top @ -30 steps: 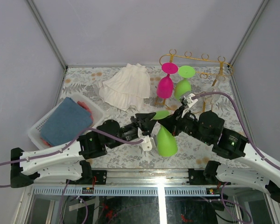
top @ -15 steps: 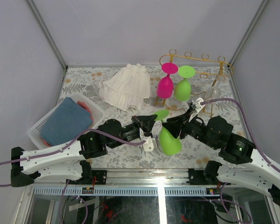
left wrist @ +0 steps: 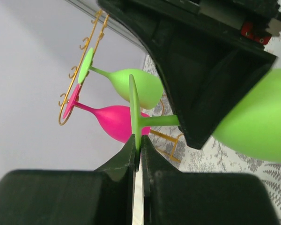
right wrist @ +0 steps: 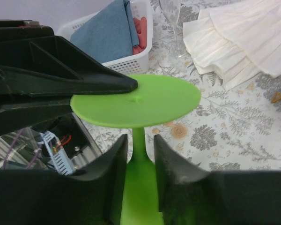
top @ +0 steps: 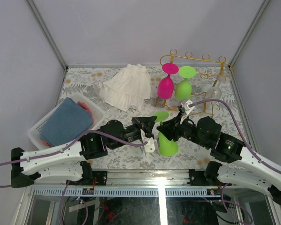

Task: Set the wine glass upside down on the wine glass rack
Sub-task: Turn the wine glass upside down at the wine rack.

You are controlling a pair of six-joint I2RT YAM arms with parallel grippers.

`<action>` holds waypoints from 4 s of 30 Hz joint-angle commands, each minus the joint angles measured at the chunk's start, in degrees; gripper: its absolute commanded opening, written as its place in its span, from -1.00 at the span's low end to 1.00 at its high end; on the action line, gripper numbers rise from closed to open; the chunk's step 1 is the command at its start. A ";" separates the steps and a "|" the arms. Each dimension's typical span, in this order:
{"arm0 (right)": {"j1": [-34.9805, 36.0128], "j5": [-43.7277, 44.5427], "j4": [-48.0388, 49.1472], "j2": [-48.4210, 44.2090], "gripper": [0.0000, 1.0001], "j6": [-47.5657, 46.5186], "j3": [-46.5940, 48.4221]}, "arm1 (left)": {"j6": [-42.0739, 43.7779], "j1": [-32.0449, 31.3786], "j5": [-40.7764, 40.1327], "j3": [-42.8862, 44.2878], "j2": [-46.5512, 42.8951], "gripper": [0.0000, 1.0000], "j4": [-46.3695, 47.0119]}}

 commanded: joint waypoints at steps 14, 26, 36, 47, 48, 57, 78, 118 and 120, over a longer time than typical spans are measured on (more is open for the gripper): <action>-0.21 11.16 6.25 -6.95 -1.00 -2.51 -5.71 | -3.42 0.20 -4.76 0.92 -0.89 -0.34 6.68; -0.21 43.11 14.47 -16.60 -1.00 -25.10 -13.38 | -31.38 12.26 -6.55 7.89 5.26 0.54 6.38; -0.21 37.97 12.94 -10.73 -1.00 -33.76 -10.13 | -49.56 19.50 -10.30 15.16 9.46 0.71 -1.85; -39.67 -24.61 15.97 1.02 -1.00 -17.93 -5.22 | -56.72 25.06 -7.60 17.42 10.11 0.76 -5.06; -42.76 -28.69 18.79 0.84 -1.00 -16.02 -6.39 | -56.52 25.10 -7.79 17.31 9.87 0.76 -4.98; -54.28 -26.47 45.67 -6.65 -1.00 -3.51 -20.09 | -55.89 25.60 -8.49 16.39 8.91 0.76 -4.46; -54.28 -15.21 48.47 -0.52 -1.00 -12.20 -15.38 | -55.41 25.53 -7.89 15.28 8.36 0.76 -3.85; -54.32 -8.14 42.19 12.50 -0.84 -11.26 -7.56 | -54.66 25.82 -8.21 14.81 8.46 0.78 -3.72; -54.28 -7.94 41.51 12.57 -0.71 -11.42 -7.59 | -54.65 25.82 -8.20 14.87 8.53 0.78 -3.67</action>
